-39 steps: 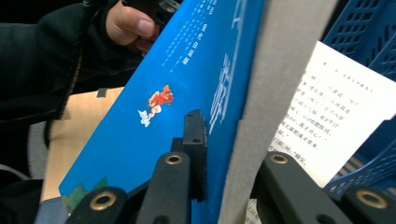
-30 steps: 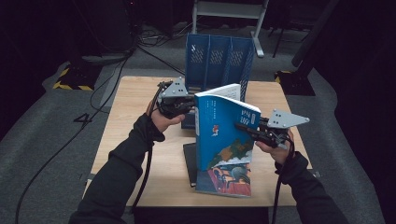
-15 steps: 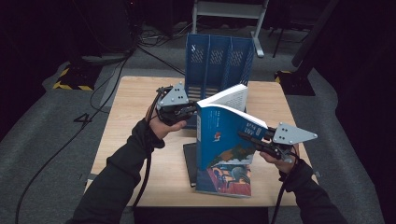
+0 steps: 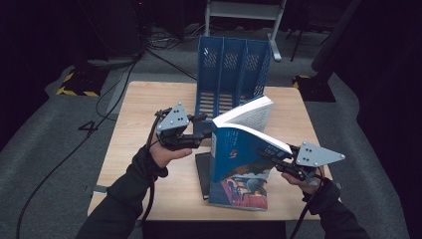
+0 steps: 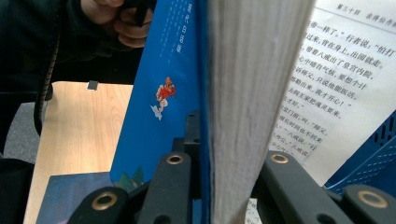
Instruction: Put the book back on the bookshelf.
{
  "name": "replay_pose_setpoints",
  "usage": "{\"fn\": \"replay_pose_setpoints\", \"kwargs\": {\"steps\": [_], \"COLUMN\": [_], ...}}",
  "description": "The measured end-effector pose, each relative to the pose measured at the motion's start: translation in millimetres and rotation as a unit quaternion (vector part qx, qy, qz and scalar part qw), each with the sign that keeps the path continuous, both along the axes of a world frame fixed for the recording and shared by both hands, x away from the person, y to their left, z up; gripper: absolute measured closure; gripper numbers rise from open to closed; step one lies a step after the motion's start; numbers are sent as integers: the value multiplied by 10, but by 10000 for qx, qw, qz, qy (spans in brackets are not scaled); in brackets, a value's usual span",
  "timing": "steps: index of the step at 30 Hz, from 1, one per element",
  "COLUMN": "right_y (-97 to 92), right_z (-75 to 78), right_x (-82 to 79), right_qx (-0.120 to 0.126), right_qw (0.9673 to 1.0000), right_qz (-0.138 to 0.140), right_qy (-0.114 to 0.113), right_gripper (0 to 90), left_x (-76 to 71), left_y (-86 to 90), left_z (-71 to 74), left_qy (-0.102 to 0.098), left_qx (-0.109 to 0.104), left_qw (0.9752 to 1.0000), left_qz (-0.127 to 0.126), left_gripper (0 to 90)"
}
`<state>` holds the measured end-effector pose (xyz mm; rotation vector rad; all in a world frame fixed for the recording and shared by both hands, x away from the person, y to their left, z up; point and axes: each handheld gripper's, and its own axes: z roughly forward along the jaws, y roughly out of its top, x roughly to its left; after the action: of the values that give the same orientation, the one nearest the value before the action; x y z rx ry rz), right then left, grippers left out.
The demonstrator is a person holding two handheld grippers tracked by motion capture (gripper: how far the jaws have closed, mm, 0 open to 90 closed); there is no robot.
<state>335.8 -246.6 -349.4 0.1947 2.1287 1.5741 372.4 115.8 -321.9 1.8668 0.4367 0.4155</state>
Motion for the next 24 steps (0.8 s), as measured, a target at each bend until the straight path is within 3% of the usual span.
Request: {"fn": "replay_pose_setpoints", "kwargs": {"steps": [4, 8, 11, 14, 17, 20, 24], "right_y": [-4, -9, -9, -8, -11, -17, -27], "right_z": [-3, -9, -11, -15, -14, -12, -14], "right_x": [-32, -58, -67, -75, -83, -94, -103], "right_qx": [-27, -28, -32, -8, -31, -73, -70], "right_qw": [10000, 10000, 10000, 10000, 10000, 10000, 10000], "right_qz": [28, 39, 41, 39, 44, 48, 44], "right_qy": [-20, -34, -36, -24, -34, -45, -33], "right_gripper": [795, 794, 793, 792, 791, 786, 774], "left_x": [-102, -187, -237, -296, -310, -300, -276], "left_y": [53, 73, 38, -96, -231, -397, -564], "left_z": [-112, -221, -271, -313, -319, -305, -255], "left_qy": [72, 193, 344, 426, 355, 338, 204], "left_qx": [158, 342, 333, 300, 345, 177, 132], "left_qw": [9998, 9992, 9985, 9974, 9968, 9961, 9968], "left_qz": [38, -100, -283, -507, -620, -797, -761], "left_gripper": [403, 330, 308, 283, 289, 320, 351]}}
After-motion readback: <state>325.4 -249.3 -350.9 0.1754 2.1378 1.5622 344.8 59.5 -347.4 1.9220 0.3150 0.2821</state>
